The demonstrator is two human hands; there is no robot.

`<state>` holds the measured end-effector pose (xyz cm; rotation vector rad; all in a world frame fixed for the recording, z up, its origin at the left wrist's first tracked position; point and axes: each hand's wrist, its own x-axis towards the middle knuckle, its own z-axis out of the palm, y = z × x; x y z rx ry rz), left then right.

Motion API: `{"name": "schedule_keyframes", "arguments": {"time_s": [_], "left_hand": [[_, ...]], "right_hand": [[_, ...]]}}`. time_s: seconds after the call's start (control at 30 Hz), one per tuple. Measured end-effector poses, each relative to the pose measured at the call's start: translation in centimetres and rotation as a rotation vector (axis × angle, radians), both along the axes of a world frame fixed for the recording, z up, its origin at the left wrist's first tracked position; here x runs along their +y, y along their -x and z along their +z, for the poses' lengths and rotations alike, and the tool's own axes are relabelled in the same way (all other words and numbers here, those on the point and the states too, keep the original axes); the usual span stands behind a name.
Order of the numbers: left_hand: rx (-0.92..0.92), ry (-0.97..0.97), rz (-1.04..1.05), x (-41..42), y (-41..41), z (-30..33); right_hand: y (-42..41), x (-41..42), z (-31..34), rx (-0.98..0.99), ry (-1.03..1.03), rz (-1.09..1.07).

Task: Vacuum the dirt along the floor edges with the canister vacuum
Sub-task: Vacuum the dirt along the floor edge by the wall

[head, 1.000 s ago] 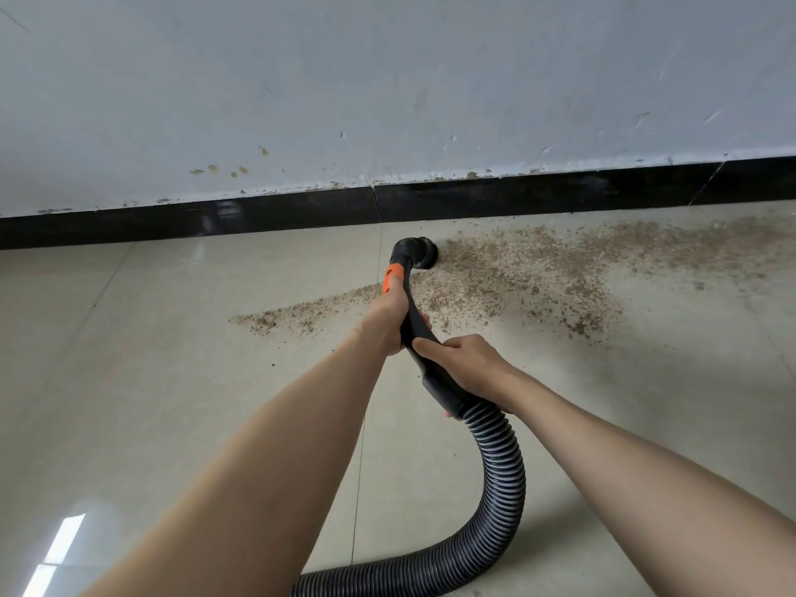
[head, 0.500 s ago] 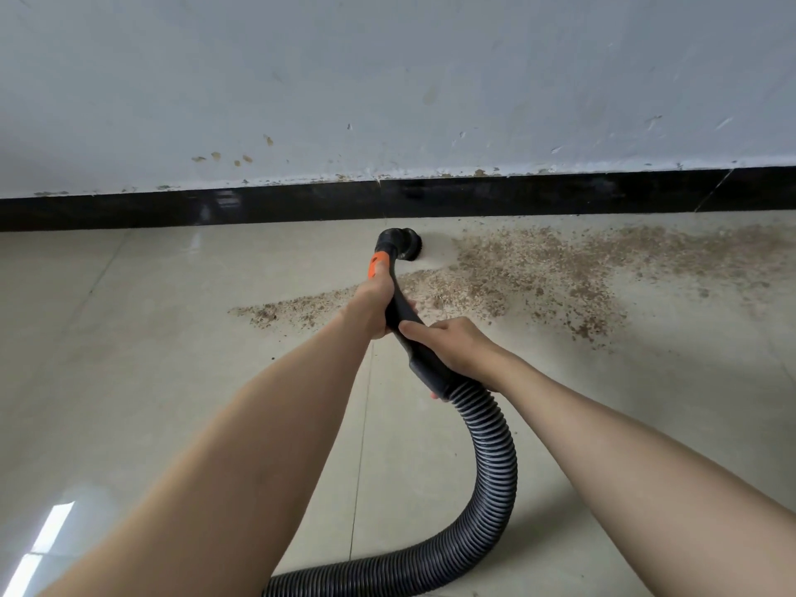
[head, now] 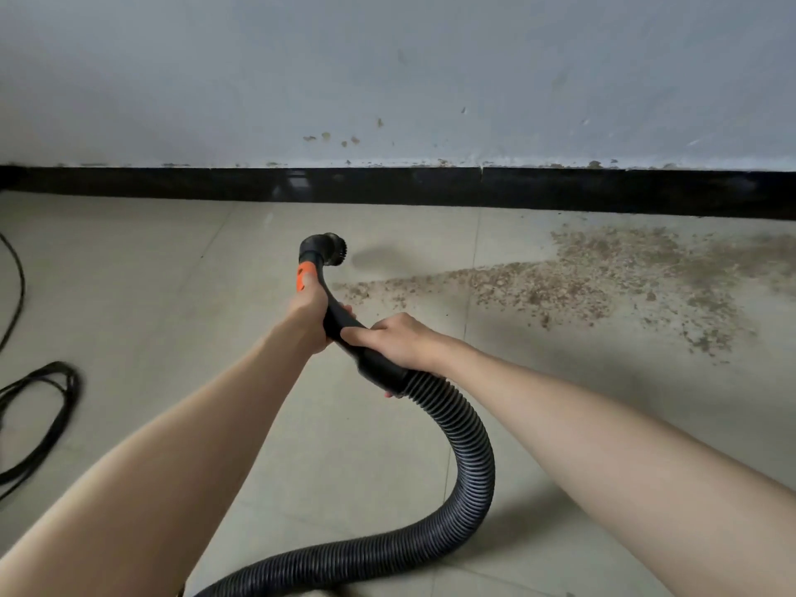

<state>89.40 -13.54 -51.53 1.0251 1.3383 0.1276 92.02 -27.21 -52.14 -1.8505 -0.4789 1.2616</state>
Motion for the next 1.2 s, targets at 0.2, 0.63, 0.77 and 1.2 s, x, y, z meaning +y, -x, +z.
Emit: {"name": "schedule_keyframes", "arguments": {"time_s": [0.2,0.63,0.77,1.2], "left_hand": [[0.064,0.083,0.099,3.1,5.1,-0.9],[0.01,0.171,0.004,1.0,5.5,-1.0],[0.009,0.172,-0.027,-0.2,5.3,-0.8],[0.012,0.18,-0.066,-2.9,4.8,-1.3]], "right_hand": [[3.8,3.0,0.6,0.119,0.025,0.068],[4.6,0.6,1.5,0.09,0.074,0.021],[4.6,-0.7,1.3,0.063,0.074,0.02],[4.9,-3.5,1.4,-0.021,0.101,0.012]]}}
